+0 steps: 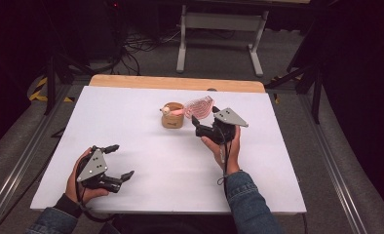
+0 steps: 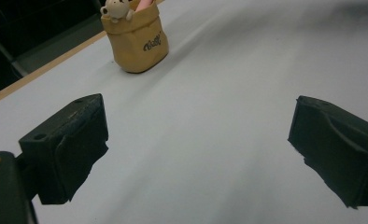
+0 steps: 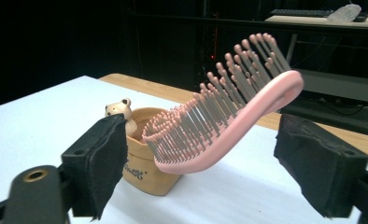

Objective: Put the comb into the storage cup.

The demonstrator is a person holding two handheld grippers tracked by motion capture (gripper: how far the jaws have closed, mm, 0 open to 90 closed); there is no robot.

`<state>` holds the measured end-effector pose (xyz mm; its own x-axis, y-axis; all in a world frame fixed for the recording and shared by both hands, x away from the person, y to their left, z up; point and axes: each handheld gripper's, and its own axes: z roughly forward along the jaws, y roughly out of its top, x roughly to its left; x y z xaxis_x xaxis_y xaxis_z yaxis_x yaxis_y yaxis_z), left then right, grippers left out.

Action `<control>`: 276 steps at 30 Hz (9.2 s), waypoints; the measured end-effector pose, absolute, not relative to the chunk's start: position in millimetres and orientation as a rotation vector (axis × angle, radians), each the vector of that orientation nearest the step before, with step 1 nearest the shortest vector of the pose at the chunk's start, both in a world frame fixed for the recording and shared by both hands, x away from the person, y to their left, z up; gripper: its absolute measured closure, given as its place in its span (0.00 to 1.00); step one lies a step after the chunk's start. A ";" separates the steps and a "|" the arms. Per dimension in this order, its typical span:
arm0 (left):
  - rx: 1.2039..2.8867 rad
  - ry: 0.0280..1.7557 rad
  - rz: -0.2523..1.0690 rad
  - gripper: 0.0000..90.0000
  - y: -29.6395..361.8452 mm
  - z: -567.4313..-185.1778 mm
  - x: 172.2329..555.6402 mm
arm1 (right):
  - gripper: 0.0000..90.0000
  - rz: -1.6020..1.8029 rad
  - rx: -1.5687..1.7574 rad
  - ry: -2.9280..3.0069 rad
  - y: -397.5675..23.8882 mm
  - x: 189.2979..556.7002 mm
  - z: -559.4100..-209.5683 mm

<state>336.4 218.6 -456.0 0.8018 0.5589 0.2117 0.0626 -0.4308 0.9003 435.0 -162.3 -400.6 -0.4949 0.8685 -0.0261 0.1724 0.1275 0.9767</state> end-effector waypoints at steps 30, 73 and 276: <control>1.958 0.468 0.608 0.06 218.9 -455.9 336.2 | 0.11 1.340 0.900 1.746 -173.7 410.8 -393.2; 1.970 0.459 0.612 0.06 217.7 -456.0 336.4 | 0.09 1.344 0.795 1.765 -185.2 379.8 -375.5; 1.994 0.449 0.588 0.04 216.1 -460.4 340.6 | 0.05 1.062 0.760 1.955 -280.5 297.7 -463.3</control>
<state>340.6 216.1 -460.4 0.8154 0.5369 0.2167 0.0676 -0.4600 0.8853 297.7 -280.5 -463.3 -0.5259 0.7787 -0.3420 0.1369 0.4743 0.8696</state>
